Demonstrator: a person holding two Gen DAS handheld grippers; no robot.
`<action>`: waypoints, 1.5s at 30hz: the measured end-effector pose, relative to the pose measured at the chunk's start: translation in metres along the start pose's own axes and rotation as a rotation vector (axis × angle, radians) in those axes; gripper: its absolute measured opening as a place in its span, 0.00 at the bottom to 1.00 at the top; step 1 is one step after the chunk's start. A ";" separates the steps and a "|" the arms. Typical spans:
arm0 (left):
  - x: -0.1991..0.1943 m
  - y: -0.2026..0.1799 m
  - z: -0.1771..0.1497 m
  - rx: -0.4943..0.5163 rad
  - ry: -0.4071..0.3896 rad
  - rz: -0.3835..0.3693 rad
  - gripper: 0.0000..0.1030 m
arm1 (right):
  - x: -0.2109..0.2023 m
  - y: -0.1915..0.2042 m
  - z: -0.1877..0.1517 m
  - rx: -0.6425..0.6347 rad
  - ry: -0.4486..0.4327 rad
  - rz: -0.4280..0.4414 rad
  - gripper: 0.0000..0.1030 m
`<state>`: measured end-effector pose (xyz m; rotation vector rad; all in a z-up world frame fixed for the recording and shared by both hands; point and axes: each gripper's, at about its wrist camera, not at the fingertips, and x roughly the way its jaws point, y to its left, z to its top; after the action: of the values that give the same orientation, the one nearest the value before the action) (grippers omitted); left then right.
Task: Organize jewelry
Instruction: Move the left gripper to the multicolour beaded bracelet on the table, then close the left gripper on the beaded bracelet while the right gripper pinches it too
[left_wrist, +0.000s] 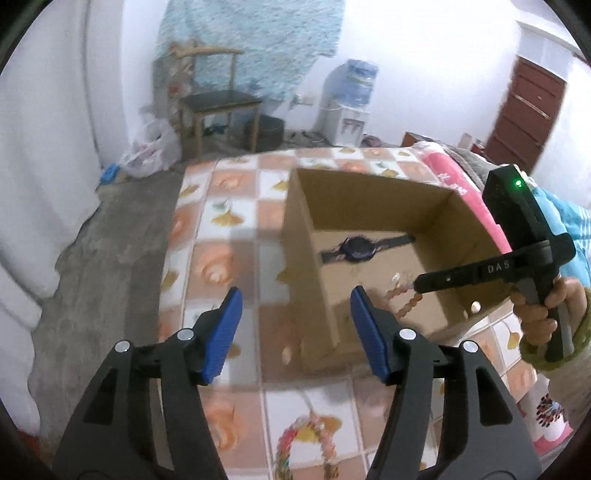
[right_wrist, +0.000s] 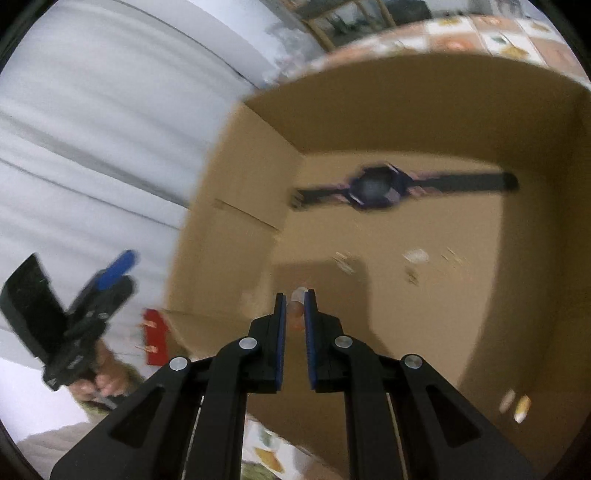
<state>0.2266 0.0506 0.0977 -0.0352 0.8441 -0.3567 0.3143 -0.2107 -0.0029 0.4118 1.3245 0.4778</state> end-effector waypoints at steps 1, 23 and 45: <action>-0.001 0.006 -0.009 -0.025 0.011 0.003 0.58 | 0.000 -0.006 -0.003 0.025 0.013 -0.033 0.13; -0.019 0.031 -0.123 -0.129 0.130 0.061 0.56 | -0.022 0.078 -0.121 -0.188 -0.214 0.051 0.27; 0.002 0.009 -0.172 -0.150 0.234 0.041 0.30 | 0.113 0.128 -0.118 -0.415 -0.120 -0.248 0.13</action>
<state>0.1041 0.0775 -0.0200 -0.1169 1.1005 -0.2617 0.2055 -0.0392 -0.0491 -0.0671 1.1064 0.4966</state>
